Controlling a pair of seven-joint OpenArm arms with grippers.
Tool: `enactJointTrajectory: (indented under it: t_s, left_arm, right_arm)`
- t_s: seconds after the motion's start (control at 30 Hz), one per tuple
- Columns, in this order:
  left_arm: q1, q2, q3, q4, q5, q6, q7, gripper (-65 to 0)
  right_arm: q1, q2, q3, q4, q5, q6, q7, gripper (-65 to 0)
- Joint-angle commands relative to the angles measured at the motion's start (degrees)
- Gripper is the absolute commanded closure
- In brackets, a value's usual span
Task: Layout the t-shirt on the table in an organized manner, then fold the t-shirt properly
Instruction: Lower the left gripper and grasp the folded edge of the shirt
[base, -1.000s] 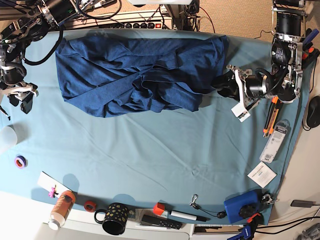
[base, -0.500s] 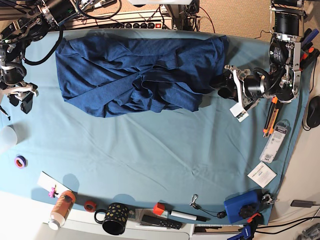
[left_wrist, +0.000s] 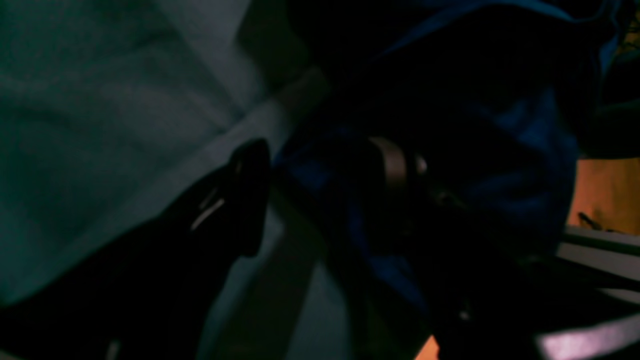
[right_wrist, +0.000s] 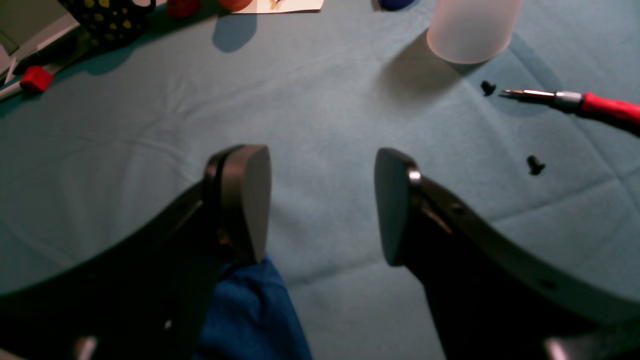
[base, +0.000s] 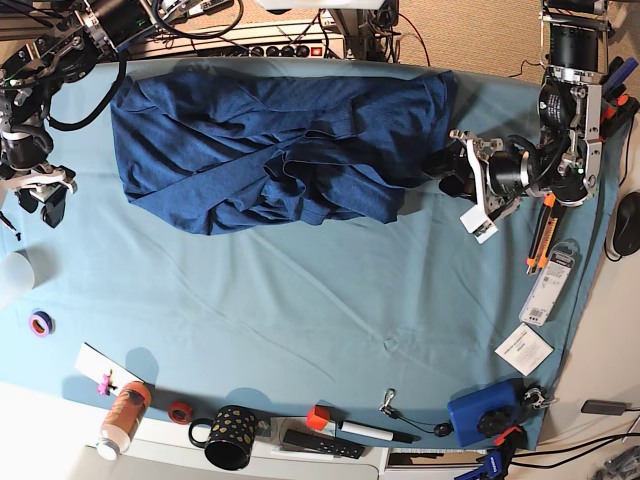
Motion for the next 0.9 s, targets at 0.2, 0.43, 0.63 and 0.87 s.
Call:
enactJointTrajectory:
  t_s: [0.2, 0.43, 0.63, 0.87]
  left_arm:
    - [-0.8, -0.8, -0.4, 0.7, 0.1, -0.1, -1.2, -30.6]
    - [-0.8, 0.3, -0.1, 0.7, 0.1, -0.1, -1.3, -30.6]
    - [-0.8, 1.1, 6.6, 0.6, 6.2, -0.1, -6.6, -30.5]
    - [-2.1, 1.0, 8.5, 0.7, 6.8, -0.1, -7.7, -10.0]
  right_arm:
    - [0.5, 1.0, 0.0, 1.0, 1.1, 0.2, 1.3, -32.6]
    - [0.5, 1.0, 0.0, 1.0, 1.2, 0.2, 1.3, -32.6]
    - [0.6, 1.0, 0.0, 1.0, 1.1, 0.2, 1.2, -32.6]
    - [0.6, 1.0, 0.0, 1.0, 1.1, 0.2, 1.2, -32.6]
